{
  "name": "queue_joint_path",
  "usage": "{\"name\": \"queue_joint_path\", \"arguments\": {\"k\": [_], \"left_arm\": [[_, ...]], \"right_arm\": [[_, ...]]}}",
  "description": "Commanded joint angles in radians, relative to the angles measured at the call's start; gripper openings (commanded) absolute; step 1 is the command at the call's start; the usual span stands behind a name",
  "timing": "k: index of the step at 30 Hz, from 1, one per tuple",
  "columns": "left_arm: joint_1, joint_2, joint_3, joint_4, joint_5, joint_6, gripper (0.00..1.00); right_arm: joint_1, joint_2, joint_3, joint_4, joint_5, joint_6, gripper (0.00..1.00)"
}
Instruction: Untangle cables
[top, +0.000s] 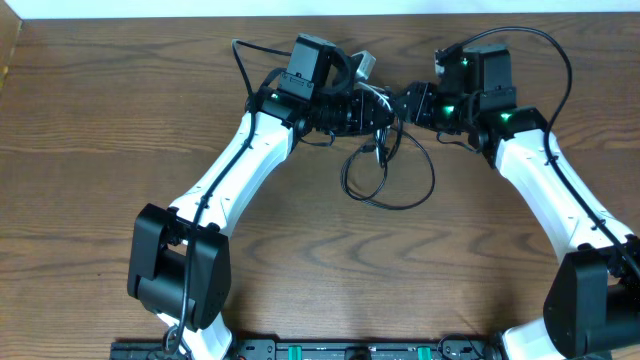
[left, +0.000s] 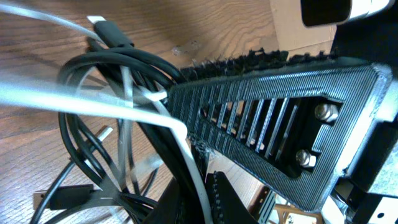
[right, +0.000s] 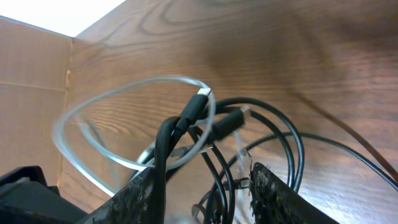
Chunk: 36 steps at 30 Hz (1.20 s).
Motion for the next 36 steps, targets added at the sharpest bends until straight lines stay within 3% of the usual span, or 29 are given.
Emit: {"name": "queue_joint_path", "arguments": {"k": [1,12,36], "left_arm": [[-0.021,-0.009,0.016,0.003,0.074,0.024,0.07],[-0.002,-0.013,0.016,0.018,0.073,0.025,0.07],[0.124,-0.017,0.016,-0.005,0.074,0.043,0.07]], "right_arm": [[0.022,0.012,0.005,0.010,-0.031,0.016,0.47],[0.021,0.063,0.005,-0.188,-0.002,-0.027,0.30],[0.036,0.066,0.004,-0.412,-0.024,-0.209,0.25]]}}
